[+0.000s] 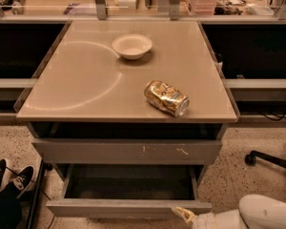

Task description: Open middle drawer

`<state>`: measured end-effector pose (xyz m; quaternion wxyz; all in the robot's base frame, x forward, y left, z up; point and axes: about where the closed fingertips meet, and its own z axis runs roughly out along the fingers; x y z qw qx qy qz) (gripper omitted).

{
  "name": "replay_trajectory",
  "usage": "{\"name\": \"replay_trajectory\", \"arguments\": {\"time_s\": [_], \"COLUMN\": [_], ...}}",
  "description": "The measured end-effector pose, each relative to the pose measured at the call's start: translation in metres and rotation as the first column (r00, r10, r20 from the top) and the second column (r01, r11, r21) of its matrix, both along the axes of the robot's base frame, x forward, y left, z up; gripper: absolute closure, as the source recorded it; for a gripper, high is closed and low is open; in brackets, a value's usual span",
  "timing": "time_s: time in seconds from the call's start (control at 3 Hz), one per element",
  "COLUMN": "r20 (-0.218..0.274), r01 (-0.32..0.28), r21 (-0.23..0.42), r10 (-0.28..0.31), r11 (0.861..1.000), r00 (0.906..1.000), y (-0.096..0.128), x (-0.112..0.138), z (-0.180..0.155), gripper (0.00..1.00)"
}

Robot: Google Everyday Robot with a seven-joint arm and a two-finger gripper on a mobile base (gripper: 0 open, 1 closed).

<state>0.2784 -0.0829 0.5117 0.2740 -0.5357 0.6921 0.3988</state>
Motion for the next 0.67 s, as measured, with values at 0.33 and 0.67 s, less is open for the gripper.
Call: {"name": "replay_trajectory", "arguments": {"time_s": [0.33,0.67], "r20": [-0.006,-0.006], "r01": [0.018,0.018], "r21": [0.017,0.017], "r10": [-0.018,-0.018], "r11": [1.000,1.000], "r00": [0.9998,0.9998], "y": [-0.0023,-0.0022], "x": [-0.0045,-0.0044], "z": [-0.0008,-0.0009], "gripper": [0.00,0.00]}}
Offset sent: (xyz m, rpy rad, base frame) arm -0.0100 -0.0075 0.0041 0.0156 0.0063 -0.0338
